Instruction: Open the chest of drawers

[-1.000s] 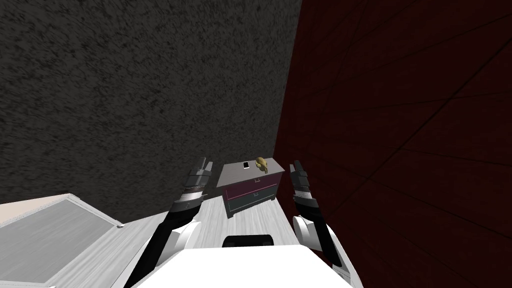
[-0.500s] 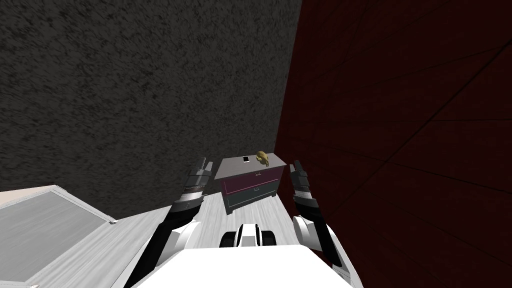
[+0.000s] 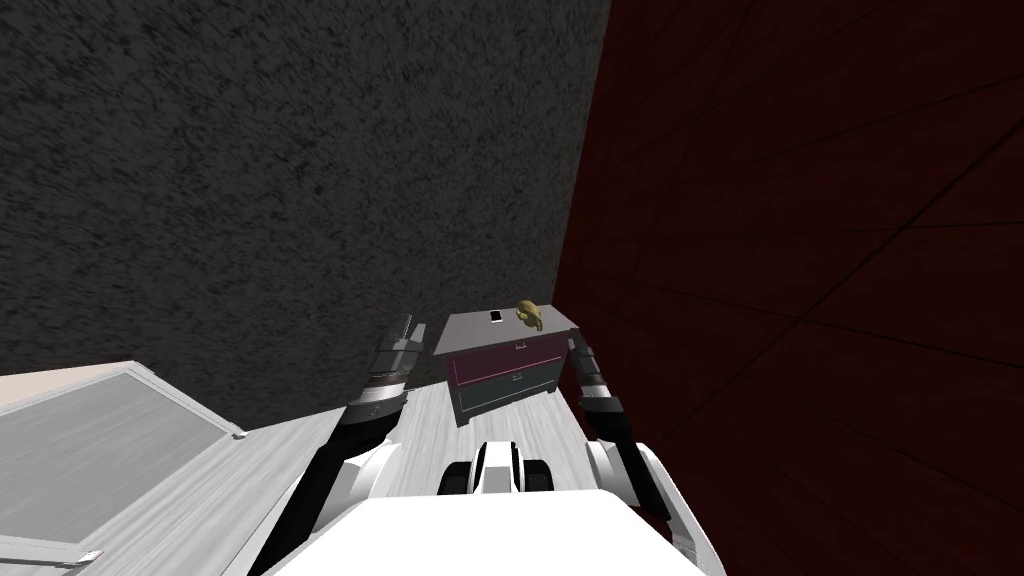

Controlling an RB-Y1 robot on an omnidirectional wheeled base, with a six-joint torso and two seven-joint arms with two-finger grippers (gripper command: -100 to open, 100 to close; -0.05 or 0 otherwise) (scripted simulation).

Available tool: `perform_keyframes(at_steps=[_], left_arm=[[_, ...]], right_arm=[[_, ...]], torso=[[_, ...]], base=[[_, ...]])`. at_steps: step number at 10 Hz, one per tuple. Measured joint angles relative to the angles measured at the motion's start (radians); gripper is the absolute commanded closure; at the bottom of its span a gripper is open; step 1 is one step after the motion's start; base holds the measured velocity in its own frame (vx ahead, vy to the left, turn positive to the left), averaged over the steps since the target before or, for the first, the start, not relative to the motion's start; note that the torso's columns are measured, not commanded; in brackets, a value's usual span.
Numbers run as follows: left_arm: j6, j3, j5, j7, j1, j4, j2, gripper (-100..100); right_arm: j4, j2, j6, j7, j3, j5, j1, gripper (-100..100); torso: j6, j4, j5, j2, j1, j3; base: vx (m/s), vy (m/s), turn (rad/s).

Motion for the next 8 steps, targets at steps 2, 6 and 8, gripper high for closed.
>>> perform_keyframes(at_steps=[2, 6, 8], left_arm=[[0.0, 0.0, 0.0, 0.0, 0.0, 0.0, 0.0, 0], [0.0, 0.0, 0.0, 0.0, 0.0, 0.0, 0.0, 0], [0.0, 0.0, 0.0, 0.0, 0.0, 0.0, 0.0, 0]], right_arm=[[0.044, -0.024, 0.034, 0.001, 0.004, 0.049, -0.007, -100], [0.112, -0.029, 0.114, 0.022, 0.049, 0.162, -0.019, -100], [0.145, -0.038, 0.158, 0.029, 0.066, 0.22, -0.011, -100]], torso=[[0.0, 0.0, -0.001, -0.001, -0.002, -0.001], [0.0, 0.0, 0.0, 0.0, -0.001, 0.0], [0.0, 0.0, 0.0, 0.0, 0.0, 0.0]], base=[[0.003, 0.034, 0.028], [0.004, 0.035, 0.033], [0.002, 0.044, 0.04]])
